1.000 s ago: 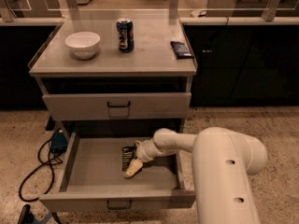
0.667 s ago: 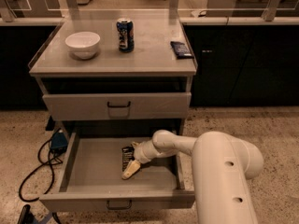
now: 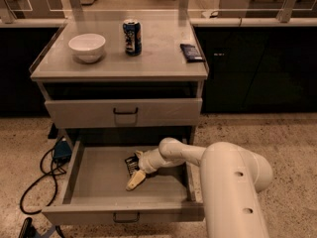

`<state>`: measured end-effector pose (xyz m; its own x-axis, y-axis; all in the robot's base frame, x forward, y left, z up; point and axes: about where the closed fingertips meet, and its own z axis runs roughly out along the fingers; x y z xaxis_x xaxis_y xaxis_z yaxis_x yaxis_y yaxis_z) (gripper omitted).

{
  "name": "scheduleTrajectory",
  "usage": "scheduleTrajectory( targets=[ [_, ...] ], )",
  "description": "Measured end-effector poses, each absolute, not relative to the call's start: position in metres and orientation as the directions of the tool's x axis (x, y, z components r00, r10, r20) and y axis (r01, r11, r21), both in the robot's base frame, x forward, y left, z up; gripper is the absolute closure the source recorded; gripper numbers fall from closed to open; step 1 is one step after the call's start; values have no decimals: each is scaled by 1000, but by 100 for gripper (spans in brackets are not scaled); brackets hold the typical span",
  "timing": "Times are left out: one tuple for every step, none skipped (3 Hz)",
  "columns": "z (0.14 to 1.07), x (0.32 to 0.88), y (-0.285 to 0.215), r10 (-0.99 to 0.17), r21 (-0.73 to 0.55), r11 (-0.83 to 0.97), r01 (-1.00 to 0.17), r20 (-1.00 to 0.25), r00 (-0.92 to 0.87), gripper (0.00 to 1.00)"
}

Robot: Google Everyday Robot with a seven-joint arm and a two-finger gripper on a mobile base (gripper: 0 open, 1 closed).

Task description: Pick rxbar chocolate from middle drawer and place on counter

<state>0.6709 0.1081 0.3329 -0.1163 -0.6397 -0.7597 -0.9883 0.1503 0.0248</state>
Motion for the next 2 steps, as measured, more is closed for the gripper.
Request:
scheduleTrajectory(
  targets=[
    [333, 671, 108, -640, 25, 150, -988, -760, -116, 17],
    [333, 671, 108, -640, 25, 150, -988, -760, -116, 42]
  ],
)
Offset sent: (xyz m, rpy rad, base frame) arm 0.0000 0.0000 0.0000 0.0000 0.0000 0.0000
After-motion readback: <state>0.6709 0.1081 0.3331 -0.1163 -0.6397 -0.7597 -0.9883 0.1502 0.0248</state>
